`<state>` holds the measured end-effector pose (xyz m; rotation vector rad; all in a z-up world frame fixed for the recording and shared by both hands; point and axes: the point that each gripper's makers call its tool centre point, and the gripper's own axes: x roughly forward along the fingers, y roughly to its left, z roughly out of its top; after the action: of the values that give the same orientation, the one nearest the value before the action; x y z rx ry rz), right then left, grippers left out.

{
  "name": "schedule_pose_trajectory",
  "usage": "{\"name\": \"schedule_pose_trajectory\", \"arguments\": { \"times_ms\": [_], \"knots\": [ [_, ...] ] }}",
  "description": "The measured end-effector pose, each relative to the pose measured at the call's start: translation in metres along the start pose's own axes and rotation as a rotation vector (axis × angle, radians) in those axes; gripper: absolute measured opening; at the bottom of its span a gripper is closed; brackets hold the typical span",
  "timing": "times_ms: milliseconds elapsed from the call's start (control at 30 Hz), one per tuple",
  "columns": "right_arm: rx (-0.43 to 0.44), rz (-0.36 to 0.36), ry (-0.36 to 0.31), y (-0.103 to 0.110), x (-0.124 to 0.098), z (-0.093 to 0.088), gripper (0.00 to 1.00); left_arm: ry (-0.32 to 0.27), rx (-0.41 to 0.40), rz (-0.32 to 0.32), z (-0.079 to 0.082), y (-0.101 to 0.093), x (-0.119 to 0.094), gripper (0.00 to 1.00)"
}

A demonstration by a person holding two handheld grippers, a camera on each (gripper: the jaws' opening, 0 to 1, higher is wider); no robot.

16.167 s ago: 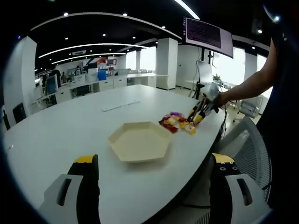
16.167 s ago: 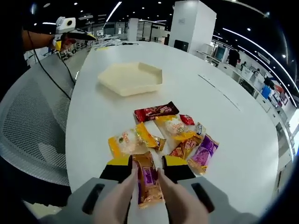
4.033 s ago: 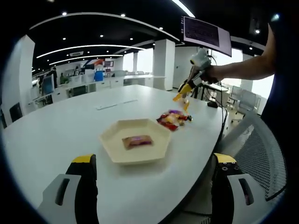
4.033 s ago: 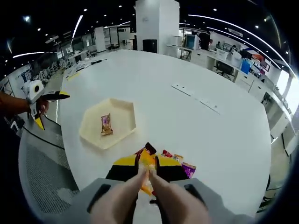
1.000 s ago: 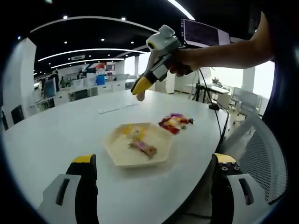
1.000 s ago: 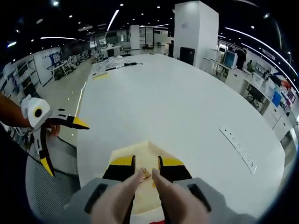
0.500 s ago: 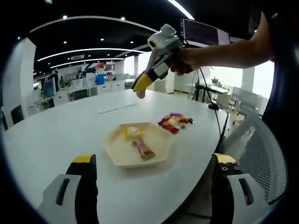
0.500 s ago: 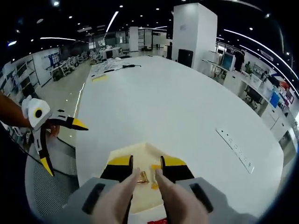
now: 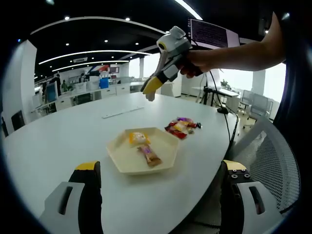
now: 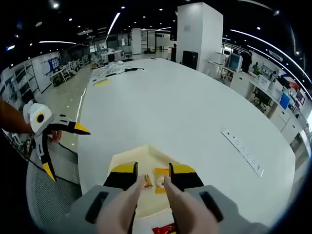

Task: Place the target food into the container with the food tongs after gripping and lifting it, then release it inside without dropping or visibly crushing the food.

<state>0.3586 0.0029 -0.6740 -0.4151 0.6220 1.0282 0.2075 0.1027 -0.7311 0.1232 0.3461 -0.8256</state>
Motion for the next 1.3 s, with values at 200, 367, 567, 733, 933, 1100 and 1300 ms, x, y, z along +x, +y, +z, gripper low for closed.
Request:
{"name": "schedule_pose_trajectory", "arguments": {
  "times_ms": [200, 367, 567, 733, 933, 1100, 1300],
  "knots": [
    [0.01, -0.017, 0.004, -0.006, -0.007, -0.01, 0.25, -0.001, -0.002, 0.0, 0.0, 0.0, 0.0, 0.99],
    [0.019, -0.029, 0.008, -0.01, -0.013, -0.018, 0.25, 0.002, 0.0, -0.003, -0.001, -0.001, 0.0, 0.99],
    [0.025, -0.041, 0.009, -0.016, -0.022, -0.026, 0.25, 0.004, -0.002, -0.005, -0.001, -0.001, 0.0, 0.99],
    [0.027, -0.055, 0.016, -0.023, -0.032, -0.035, 0.25, 0.004, -0.003, -0.005, -0.001, -0.001, 0.0, 0.99],
    [0.026, -0.068, 0.02, -0.028, -0.044, -0.047, 0.25, 0.004, -0.003, -0.005, -0.001, 0.0, 0.0, 0.99],
    [0.034, -0.08, 0.019, -0.032, -0.053, -0.055, 0.25, 0.008, 0.0, -0.007, -0.002, -0.001, 0.001, 0.99],
    [0.03, -0.091, 0.015, -0.035, -0.065, -0.063, 0.25, 0.014, -0.001, -0.007, -0.003, -0.001, 0.001, 0.99]
  ]
}}
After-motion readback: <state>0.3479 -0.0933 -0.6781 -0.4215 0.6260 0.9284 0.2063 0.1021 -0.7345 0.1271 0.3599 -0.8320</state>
